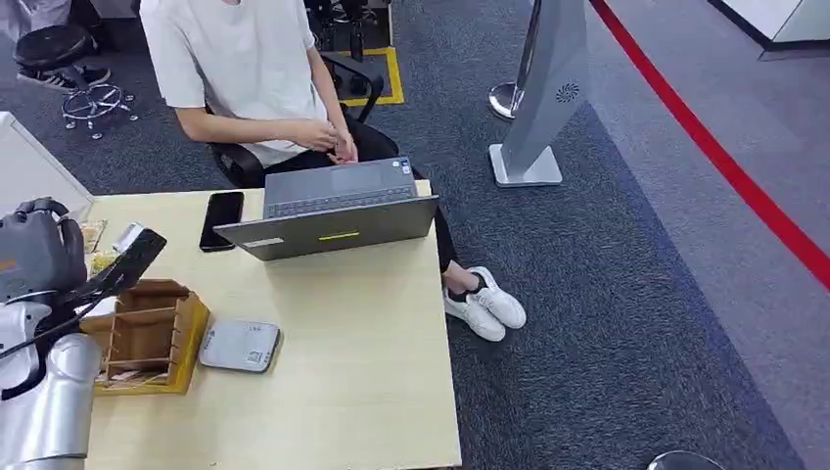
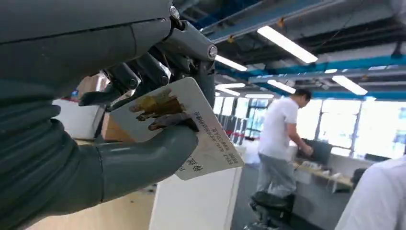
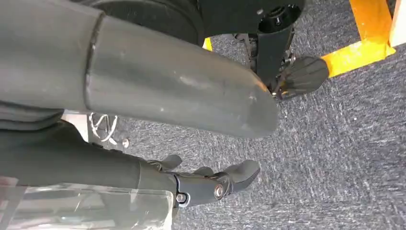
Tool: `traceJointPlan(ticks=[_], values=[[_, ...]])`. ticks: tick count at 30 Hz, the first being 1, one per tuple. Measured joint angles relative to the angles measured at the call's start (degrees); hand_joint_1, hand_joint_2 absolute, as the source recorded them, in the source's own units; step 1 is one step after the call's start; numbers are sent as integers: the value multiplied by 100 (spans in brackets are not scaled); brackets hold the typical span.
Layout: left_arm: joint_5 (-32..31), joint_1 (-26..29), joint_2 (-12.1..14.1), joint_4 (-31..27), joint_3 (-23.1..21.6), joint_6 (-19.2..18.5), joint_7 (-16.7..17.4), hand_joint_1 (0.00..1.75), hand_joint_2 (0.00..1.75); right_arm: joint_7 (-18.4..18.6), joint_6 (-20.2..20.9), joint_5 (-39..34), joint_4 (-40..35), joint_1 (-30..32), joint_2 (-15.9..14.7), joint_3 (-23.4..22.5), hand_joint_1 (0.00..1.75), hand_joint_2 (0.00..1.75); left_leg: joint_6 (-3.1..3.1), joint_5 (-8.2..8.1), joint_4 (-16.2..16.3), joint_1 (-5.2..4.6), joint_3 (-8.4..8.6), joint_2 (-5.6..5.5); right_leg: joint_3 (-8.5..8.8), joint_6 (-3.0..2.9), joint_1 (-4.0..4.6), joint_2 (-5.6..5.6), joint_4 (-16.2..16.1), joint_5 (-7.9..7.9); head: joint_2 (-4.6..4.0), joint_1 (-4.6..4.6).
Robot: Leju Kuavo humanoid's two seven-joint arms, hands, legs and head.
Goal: Pass the card to the sensor for recognition and then transmit it.
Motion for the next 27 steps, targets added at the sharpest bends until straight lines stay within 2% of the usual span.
traceJointPlan(ticks=[5, 10, 16, 23, 27], values=[[-225, 1042, -142, -1558, -589, 338, -136, 175, 175, -70, -96, -125, 0, 84, -2, -140, 0, 0, 3, -6, 0, 0, -5, 0, -1, 4, 0, 0, -3, -7, 0, 0], [-168, 1658, -133, -2498, -1181, 439, -202, 175, 175, -70, -122, -201, 0, 103, -20, -247, 0, 0, -1, -10, 0, 0, -5, -3, -2, 5, 0, -4, -4, -9, 0, 4], [-83, 1828, -137, -2637, -1551, 345, -202, 175, 175, -72, -112, -182, 0, 104, -24, -284, 0, 0, 0, -7, 0, 1, -4, -3, 0, 4, 1, -5, -3, -7, 0, 4], [-83, 1834, -140, -2576, -1702, 332, -202, 175, 175, -72, -111, -182, 0, 104, -24, -284, 0, 0, 1, -3, 0, 1, -5, -4, 0, 4, 0, -5, -3, -6, 0, 4], [-116, 1822, -146, -2478, -1742, 142, -182, 175, 175, -72, -96, -142, 0, 104, -24, -284, 0, 0, 0, -4, 0, 1, -4, -4, -3, 4, 0, -5, -3, -7, 0, 2]])
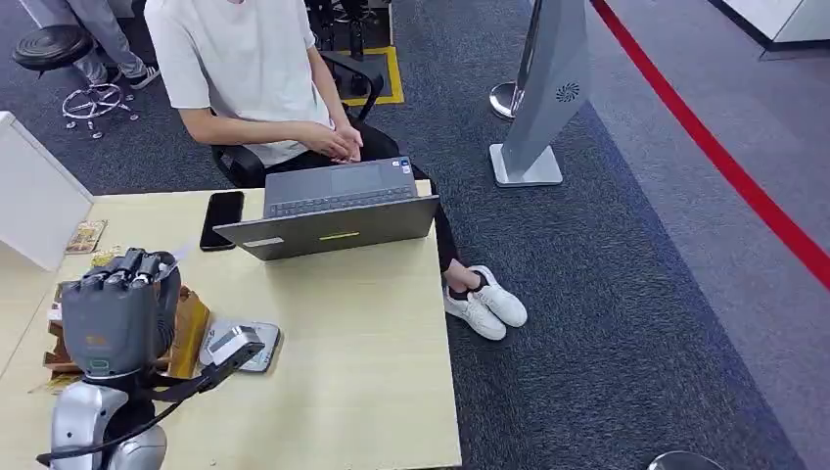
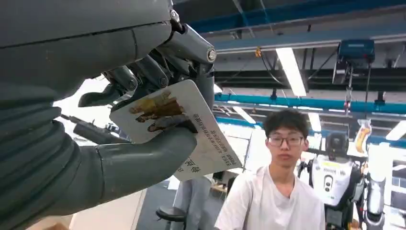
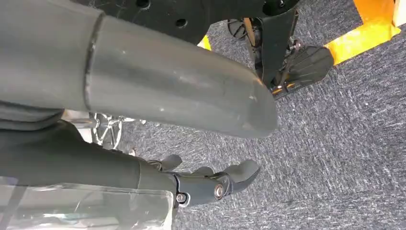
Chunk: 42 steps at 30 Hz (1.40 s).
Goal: Pass the card to the sensor for recognition and then transmit it.
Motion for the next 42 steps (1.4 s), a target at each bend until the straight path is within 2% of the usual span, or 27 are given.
traceJointPlan(ticks=[8, 15, 25, 33, 42], values=[[-57, -151, -291, 1089, -230, -114, 2, 175, 175, 20, 2, 85, 0, -10, 0, 7, 0, 0, 0, 1, 0, -1, 0, -1, 3, 0, -1, -1, 0, 1, 0, 2], [-103, -173, -461, 1768, -571, -474, 68, 175, 175, 15, 13, 146, 0, -9, -2, 9, 0, 0, 0, 0, 0, -1, -1, -1, 0, 1, 0, -1, 0, 1, 0, 2], [4, -245, -444, 2077, -770, -995, 345, 175, 175, 15, 17, 138, 0, -3, -4, 9, 0, 0, 0, 0, 0, 0, -2, -2, 2, 0, 0, -2, 0, 1, 0, 2], [-564, -334, -352, 2166, -859, -1098, 1128, 175, 175, 37, -57, 41, 0, 2, -15, -42, 0, 0, 0, 0, 0, 0, -2, -2, 1, 0, 0, -2, 0, 1, 0, 2], [-689, -340, -278, 2166, -903, -1183, 1231, 175, 175, 48, -79, 50, 0, 4, -39, -87, 0, 0, 0, 0, 0, 0, -2, -1, 1, 0, 0, -1, 0, 0, 0, 2]])
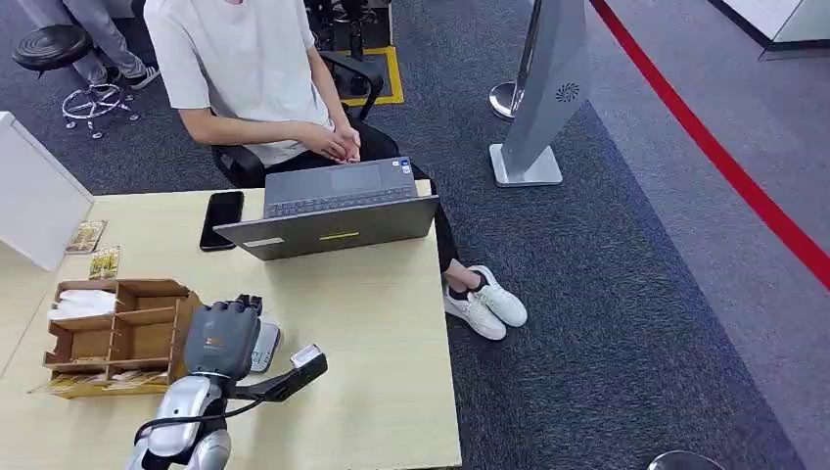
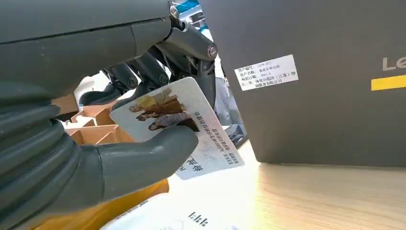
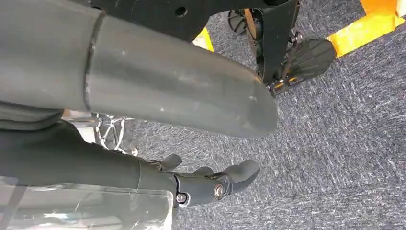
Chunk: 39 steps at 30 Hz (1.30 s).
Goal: Pass the card to the sensor for recognition and then transmit it.
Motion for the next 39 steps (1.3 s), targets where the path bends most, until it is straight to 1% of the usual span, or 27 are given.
traceJointPlan(ticks=[8, 15, 21, 29, 31, 32, 34, 37, 38, 39], values=[[-44, -15, 15, 33, -26, -187, 37, 175, 175, 35, -7, 11, 0, 0, -9, -24, 0, 0, 0, 0, 0, 0, 0, 0, 0, 0, 0, 0, 0, 0, 0, 0], [-66, -134, 125, 352, -195, -601, 149, 175, 175, 72, -24, 48, 0, 0, -9, -52, 0, 0, 0, 0, 0, 0, 0, 0, 0, 0, 0, 0, 0, 0, 0, 0], [-105, -331, 234, 662, -328, -719, 210, 175, 175, 87, -26, 103, 0, 1, -11, -52, 0, 0, 0, 0, 0, 0, 1, -3, 5, 0, 0, -3, 0, 0, 0, 0], [-66, -475, 317, 822, -450, -800, 253, 175, 175, 87, -33, 105, 0, 1, -15, -55, 0, 0, 0, 1, 0, 0, 6, -3, 9, 0, 0, -3, 1, 1, 0, 0], [2, -504, 319, 824, -450, -673, 262, 175, 175, 87, -33, 103, 0, 2, -17, -57, 0, 0, 0, 2, 0, 0, 7, -3, 9, 0, 0, -3, 1, 1, 0, 0], [13, -507, 315, 822, -450, -546, 267, 175, 175, 87, -33, 101, 0, 1, -17, -59, 0, 0, -1, 2, 0, 0, 7, -2, 8, 0, 0, -3, 1, 1, 0, 0], [-5, -473, 297, 714, -448, -100, 289, 175, 175, 83, -31, 101, 0, 5, -17, -66, 0, 0, -1, 2, 0, 0, 4, -2, 5, 0, 0, -2, 1, 1, 0, -2], [-249, -435, 245, 111, -385, 690, 321, 175, 175, 79, -22, 140, 0, 5, -20, -66, 0, 0, 2, 4, 0, 0, -2, -8, 5, 0, 0, -9, 1, 1, 0, 2], [-328, -438, 229, -123, -339, 818, 315, 175, 175, 79, -22, 179, 0, 5, -20, -66, 0, 0, 2, 3, 0, -1, -2, -8, 5, 0, 0, -8, 1, 1, 0, 0], [-394, -441, 223, -351, -273, 864, 310, 175, 175, 79, -22, 210, 0, 5, -20, -63, 0, 0, 2, 3, 0, -1, -2, -7, 4, 0, 0, -7, 1, 1, 0, 2]])
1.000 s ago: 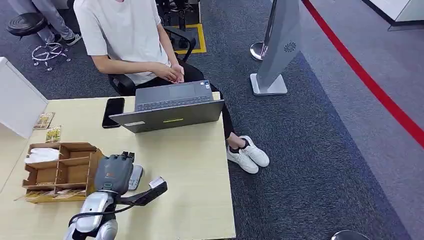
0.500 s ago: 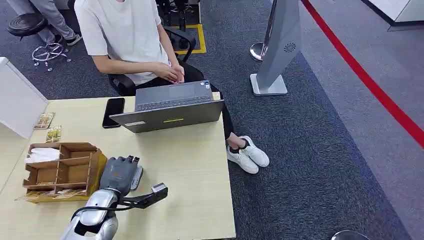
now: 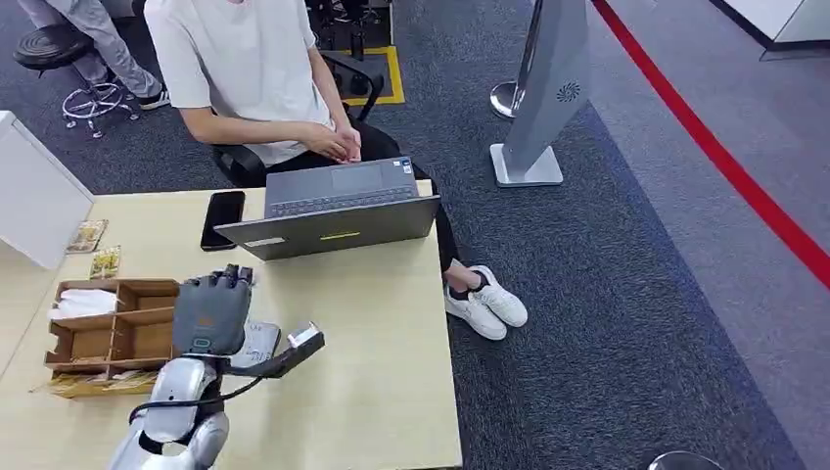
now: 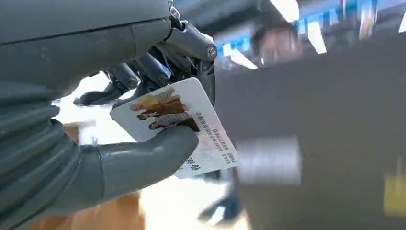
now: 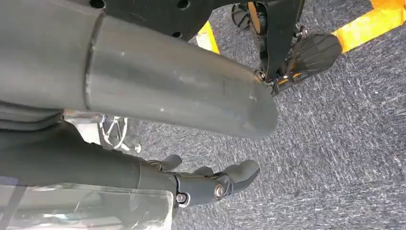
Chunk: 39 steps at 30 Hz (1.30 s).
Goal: Pass the card to the sensor for recognition and then transmit it.
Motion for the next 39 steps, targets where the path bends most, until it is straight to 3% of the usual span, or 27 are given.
traceJointPlan(ticks=[7, 13, 18, 21, 25, 32, 33, 39], values=[[-120, -203, -31, -1019, 465, 129, -122, 175, 175, 2, 17, 92, 0, -1, 0, 0, 0, 0, -1, 1, 0, 2, 2, 0, -1, 0, 1, -1, 2, 0, 0, -5], [-205, -244, -55, -1197, 561, 240, -192, 175, 175, 9, 30, 122, 0, -1, 2, 4, 0, 0, -1, 2, 0, 1, 1, 0, -1, 0, 0, -1, 2, 0, 0, -2], [-255, -834, -63, -1158, 771, 244, -186, 175, 175, 157, 76, 377, 2, -47, 4, 83, 0, 0, 3, 7, 0, 1, 0, -4, -2, -1, 1, -5, 2, 3, 0, -5], [-474, -1483, -70, -648, 1029, 362, -70, 175, 175, 276, 138, 586, 4, -147, 15, 212, 0, 0, 1, 14, 0, 2, 2, -4, -2, -5, 2, -6, 7, 9, 0, -7], [-625, -2332, -68, 472, 1355, 485, 9, 175, 175, 359, 181, 719, 13, -258, 28, 352, 0, 0, -1, 29, 0, 2, 2, -4, -4, -8, 1, -5, 11, 17, 0, -7], [-579, -2852, -87, 1483, 1506, 629, -24, 175, 175, 393, 195, 710, 31, -300, 35, 444, 0, 0, 1, 29, 0, 0, -2, -6, -4, -8, 1, -6, 11, 16, 0, -2], [-564, -2858, -107, 1531, 1519, 644, -41, 0, 175, 393, 188, 710, 31, -301, 42, 444, 0, 0, 1, 27, 0, 0, -2, -6, -4, -8, 0, -6, 10, 16, 0, -4], [-391, -2769, -194, 1653, 1536, 625, -183, 0, 175, 383, 179, 691, 37, -293, 48, 442, 0, 0, 1, 27, 0, 0, -6, -5, -9, -8, 1, -6, 10, 16, 0, -4]])
